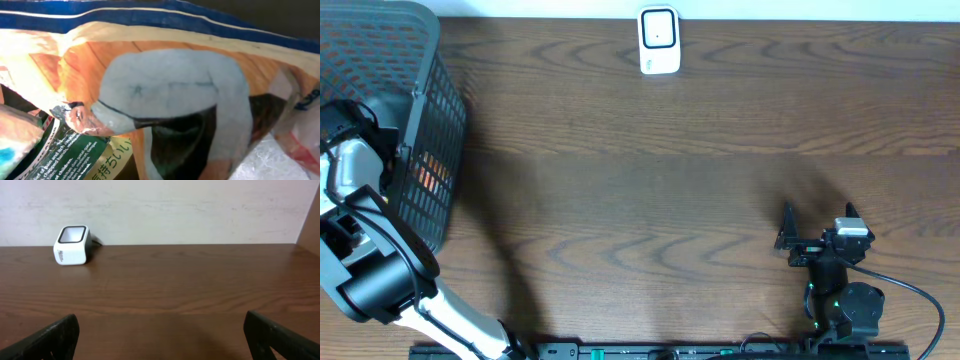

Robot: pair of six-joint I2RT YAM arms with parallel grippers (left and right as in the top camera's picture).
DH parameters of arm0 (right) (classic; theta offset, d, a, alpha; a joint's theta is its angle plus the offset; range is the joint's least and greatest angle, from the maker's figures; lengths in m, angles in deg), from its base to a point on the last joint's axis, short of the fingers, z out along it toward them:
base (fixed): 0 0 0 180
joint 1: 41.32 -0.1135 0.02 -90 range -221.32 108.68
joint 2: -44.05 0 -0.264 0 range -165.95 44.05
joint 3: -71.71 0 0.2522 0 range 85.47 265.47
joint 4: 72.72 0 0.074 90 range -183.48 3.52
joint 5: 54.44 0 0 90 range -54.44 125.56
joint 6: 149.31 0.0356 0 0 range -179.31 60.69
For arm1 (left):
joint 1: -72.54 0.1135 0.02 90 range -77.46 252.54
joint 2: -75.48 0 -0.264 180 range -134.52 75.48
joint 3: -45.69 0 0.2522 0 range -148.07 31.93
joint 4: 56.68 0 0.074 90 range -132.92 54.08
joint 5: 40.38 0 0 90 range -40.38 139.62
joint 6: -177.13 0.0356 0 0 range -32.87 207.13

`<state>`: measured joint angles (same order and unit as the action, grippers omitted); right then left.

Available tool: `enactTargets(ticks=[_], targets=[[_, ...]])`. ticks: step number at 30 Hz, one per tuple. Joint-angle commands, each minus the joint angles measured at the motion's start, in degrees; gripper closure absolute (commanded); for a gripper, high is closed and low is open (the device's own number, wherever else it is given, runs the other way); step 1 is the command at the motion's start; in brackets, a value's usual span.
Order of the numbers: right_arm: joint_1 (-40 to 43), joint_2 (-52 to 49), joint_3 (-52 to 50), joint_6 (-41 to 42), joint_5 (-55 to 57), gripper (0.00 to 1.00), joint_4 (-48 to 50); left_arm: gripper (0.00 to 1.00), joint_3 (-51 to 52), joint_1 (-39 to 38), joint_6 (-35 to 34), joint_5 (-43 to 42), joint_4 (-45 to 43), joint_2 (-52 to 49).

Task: Scan the item barcode
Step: 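Grasp the yellow snack bag in the basket with the left gripper, then lift the snack bag out and place it near the scanner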

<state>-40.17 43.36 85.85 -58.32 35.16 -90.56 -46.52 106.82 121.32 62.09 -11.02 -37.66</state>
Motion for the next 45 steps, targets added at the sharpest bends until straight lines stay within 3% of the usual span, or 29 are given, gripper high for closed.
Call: enactTargets(ticks=[1,6,12,22,28,32,37,45], targets=[[-0.44,0.31,-0.07,-0.44,0.04,0.01,-0.26,0.93,1.49,0.02,-4.66,-5.81,0.92,1.03],[-0.44,0.31,-0.07,-0.44,0.04,0.01,-0.26,0.93,-0.28,0.02,-11.39,-19.08,-0.37,10.19],[-0.44,0.31,-0.07,-0.44,0.04,0.01,-0.26,0.92,-0.37,0.02,-24.22,-33.11,-7.26,23.5],[-0.44,0.28,-0.07,-0.44,0.04,0.01,-0.26,0.93,-0.37,0.02,-31.87,-33.48,-14.19,41.18],[-0.44,0.31,-0.07,-0.44,0.04,0.01,-0.26,0.93,-0.37,0.02,-44.06,-33.48,-16.57,48.15],[-0.44,0.31,-0.07,-0.46,0.04,0.01,-0.26,0.93,-0.37,-0.28,-58.31,-37.27,-16.5,52.0],[-0.44,0.31,-0.07,-0.44,0.04,0.01,-0.26,0.92,-0.37,-3.89,-62.27,-47.63,-17.86,54.62],[-0.44,0.31,-0.07,-0.44,0.04,0.01,-0.26,0.92,-0.37,-18.58,-64.11,-63.63,-14.97,55.58]])
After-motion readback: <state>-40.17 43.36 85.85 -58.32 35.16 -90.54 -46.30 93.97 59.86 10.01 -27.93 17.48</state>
